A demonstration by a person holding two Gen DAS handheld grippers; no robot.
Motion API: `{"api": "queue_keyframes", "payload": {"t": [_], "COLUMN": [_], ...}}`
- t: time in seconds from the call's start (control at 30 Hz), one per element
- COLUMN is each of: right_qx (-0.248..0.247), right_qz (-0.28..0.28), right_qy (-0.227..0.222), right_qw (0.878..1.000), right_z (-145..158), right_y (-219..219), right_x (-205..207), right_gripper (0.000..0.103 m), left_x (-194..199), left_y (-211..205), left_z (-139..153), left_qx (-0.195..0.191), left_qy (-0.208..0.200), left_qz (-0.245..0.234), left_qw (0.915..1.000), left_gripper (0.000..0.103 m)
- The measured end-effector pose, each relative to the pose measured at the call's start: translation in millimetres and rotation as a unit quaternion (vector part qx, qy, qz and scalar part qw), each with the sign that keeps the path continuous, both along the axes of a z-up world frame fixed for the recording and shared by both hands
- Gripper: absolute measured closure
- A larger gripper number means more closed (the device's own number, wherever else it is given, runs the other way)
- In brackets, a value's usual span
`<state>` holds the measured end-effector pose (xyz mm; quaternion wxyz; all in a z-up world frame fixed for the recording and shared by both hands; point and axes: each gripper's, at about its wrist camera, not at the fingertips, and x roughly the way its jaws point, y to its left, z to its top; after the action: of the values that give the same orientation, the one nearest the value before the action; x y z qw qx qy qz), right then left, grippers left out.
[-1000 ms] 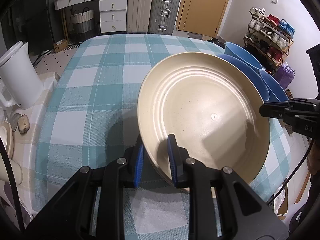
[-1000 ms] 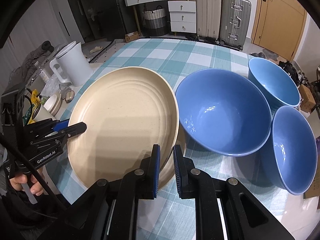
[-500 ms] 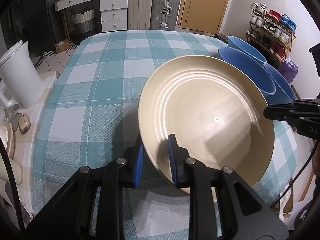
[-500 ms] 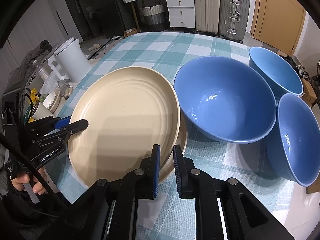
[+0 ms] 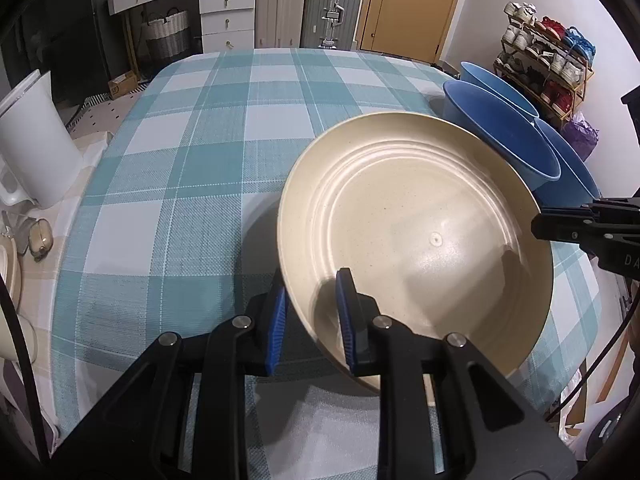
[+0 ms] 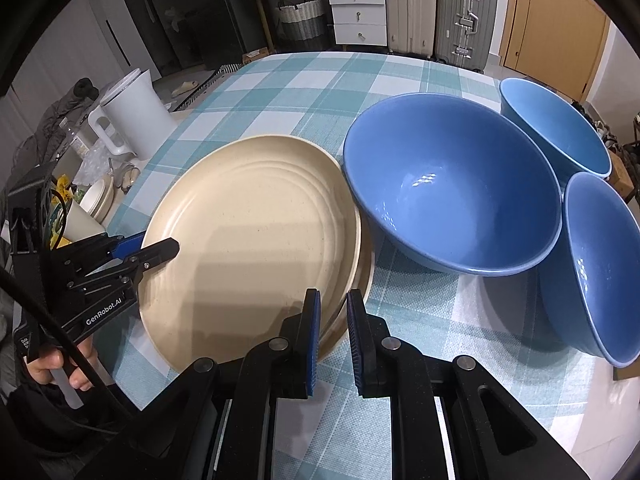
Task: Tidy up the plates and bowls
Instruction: 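Lift the held cream plates and carry them beside the blue bowls with both tools, then lower the cream plates onto the plate stack and open both grippers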
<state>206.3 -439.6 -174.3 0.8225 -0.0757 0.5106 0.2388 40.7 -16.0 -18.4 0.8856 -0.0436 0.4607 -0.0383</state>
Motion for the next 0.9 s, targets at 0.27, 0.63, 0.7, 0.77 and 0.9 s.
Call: {"api": "queue_keyframes", "payload": {"t": [0.27,0.63,0.7,0.77,0.9], "right_qx": [-0.008,-0.024,-0.028,-0.031,-0.029], "right_qz": [-0.001,0.0,0.001,0.001,0.002], "right_qy": [0.001,-0.005,-0.006,-0.006,-0.002], "right_qw": [1.0,1.0,1.0,1.0,1.0], "right_z": [-3.4,-7.7,-9.1,-10.6,-12.5], "right_y": [-0.1,3.0,3.0,3.1,1.9], "right_x": [-0.3,-0.3,-0.7,-0.8,-0.4], "right_gripper": [0.089,0.089,0.089,0.089,0.089], "left_x": [3.5,3.4,3.3,3.7,4.5], "left_y": [-3.7,-14.6,-17.1,-18.8,-19.7], "left_z": [-6.1,-7.6,-7.9,-8.5,-9.0], "left_qx": [0.008,0.045,0.053,0.06,0.062], "left_qy": [0.001,-0.005,-0.006,-0.007,-0.004], "left_qz": [-0.002,-0.003,-0.004,-0.004,0.0], "left_qw": [1.0,0.999,0.9986,0.9982,0.9981], "left_gripper": [0.083,0.081,0.081,0.081,0.081]}}
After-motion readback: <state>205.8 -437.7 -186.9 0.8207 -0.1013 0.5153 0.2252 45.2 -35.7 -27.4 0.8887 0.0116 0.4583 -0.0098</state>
